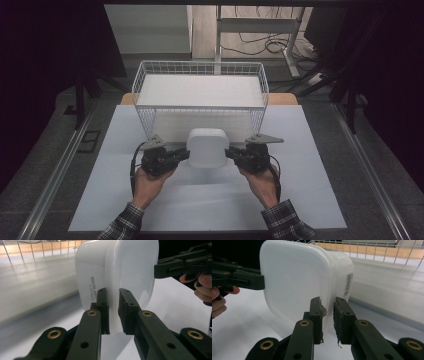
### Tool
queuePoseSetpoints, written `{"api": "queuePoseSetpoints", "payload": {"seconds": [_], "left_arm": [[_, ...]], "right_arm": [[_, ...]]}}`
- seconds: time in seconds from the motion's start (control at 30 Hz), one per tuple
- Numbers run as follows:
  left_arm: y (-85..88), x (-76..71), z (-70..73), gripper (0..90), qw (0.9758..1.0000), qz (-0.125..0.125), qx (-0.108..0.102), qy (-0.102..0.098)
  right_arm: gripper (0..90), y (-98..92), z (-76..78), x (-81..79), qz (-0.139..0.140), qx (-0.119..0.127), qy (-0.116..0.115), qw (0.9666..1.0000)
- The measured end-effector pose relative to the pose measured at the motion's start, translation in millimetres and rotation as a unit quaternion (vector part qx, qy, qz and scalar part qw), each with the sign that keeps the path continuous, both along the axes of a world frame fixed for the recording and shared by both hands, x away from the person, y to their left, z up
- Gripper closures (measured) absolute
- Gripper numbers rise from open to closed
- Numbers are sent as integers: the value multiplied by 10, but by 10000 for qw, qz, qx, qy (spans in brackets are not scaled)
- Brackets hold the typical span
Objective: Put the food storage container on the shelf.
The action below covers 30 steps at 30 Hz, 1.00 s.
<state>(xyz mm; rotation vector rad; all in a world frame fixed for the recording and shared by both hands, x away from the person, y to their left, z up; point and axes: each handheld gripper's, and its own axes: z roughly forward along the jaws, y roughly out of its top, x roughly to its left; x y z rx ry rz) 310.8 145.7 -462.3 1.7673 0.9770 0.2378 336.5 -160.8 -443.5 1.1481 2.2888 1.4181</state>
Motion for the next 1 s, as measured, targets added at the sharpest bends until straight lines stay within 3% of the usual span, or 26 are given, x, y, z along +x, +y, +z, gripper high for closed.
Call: {"api": "queuePoseSetpoints", "payload": {"seconds": [0.27, 0.47, 1.0], "left_arm": [[-18, 196, -36, 798, 9999, 48, -114, 71], [14, 390, -113, 797, 9994, 84, -227, 253], [41, 659, -320, 787, 9977, 334, -99, 578]], "right_arm": [[768, 0, 20, 177, -116, -55, -55, 9999], [767, 48, -17, 352, -199, -84, 16, 9998], [763, 182, -232, 641, -354, -198, 308, 9987]]}}
